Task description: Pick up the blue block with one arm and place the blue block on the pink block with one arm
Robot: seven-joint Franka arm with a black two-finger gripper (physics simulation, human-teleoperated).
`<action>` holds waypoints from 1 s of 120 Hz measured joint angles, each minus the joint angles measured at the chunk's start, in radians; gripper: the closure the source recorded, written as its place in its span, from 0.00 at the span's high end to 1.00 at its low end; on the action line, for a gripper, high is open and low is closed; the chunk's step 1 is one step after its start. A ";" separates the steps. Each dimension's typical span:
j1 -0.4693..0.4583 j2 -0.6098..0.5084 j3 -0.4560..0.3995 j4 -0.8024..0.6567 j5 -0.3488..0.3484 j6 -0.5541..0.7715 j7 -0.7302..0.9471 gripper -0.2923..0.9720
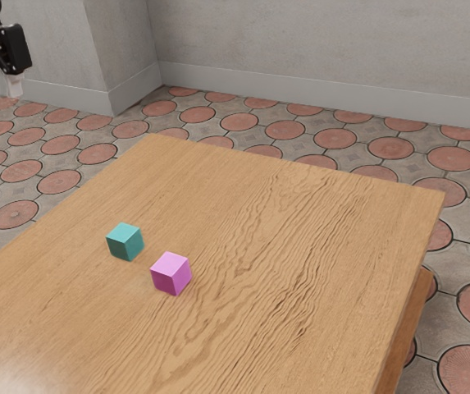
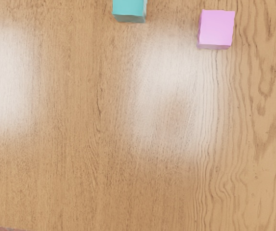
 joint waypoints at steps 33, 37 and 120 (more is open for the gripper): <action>0.004 0.009 -0.037 0.070 -0.031 0.230 0.042 0.77; 0.003 0.030 -0.041 0.075 -0.026 0.242 0.044 0.77; 0.014 0.206 -0.015 -0.343 0.009 0.546 0.071 0.77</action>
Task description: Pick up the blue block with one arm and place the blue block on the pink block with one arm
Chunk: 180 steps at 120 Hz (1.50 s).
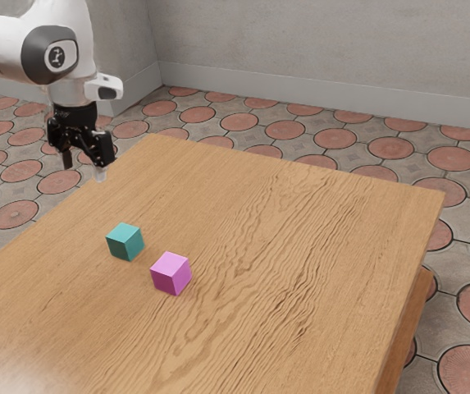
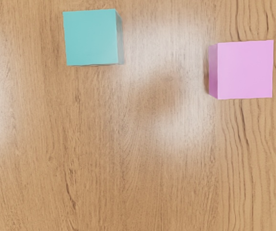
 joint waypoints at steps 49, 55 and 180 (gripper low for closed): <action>0.000 0.169 0.063 -0.202 0.017 0.324 -0.057 0.77; -0.003 0.193 0.079 -0.199 0.019 0.350 -0.069 0.77; -0.015 0.594 0.093 0.050 0.075 0.480 -0.203 0.69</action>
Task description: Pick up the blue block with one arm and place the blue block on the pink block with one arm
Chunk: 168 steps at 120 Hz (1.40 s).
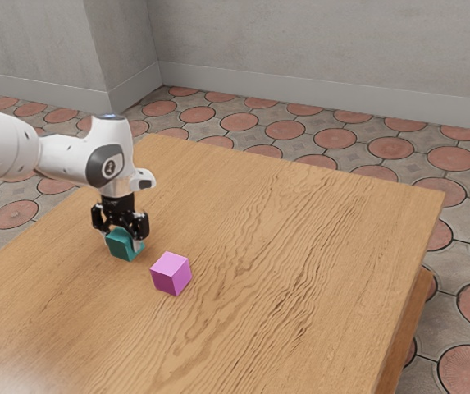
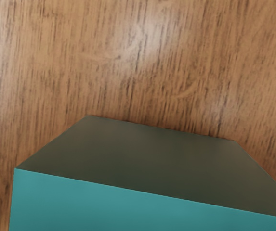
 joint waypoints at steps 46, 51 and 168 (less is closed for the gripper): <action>0.015 -0.110 -0.054 -0.046 0.042 -0.023 -0.012 0.53; 0.019 -0.161 -0.066 -0.085 0.045 -0.029 -0.013 0.53; 0.030 -0.367 -0.281 -0.293 -0.001 -0.070 -0.054 0.52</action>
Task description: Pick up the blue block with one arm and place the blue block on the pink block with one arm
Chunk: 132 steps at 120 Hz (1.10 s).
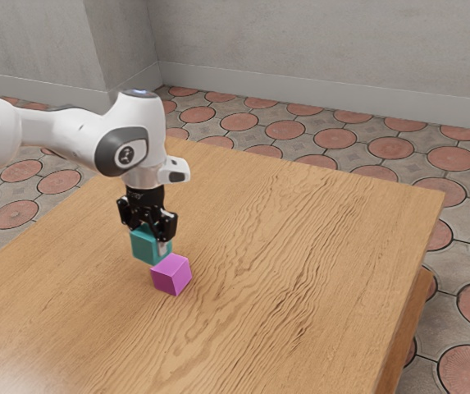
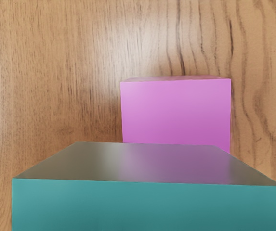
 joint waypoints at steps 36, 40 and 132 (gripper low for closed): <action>-0.006 0.058 -0.001 0.021 0.008 0.026 -0.018 0.53; -0.007 0.060 -0.001 0.022 0.012 0.028 -0.019 0.55; -0.015 -0.158 -0.035 0.183 0.009 -0.121 -0.024 0.76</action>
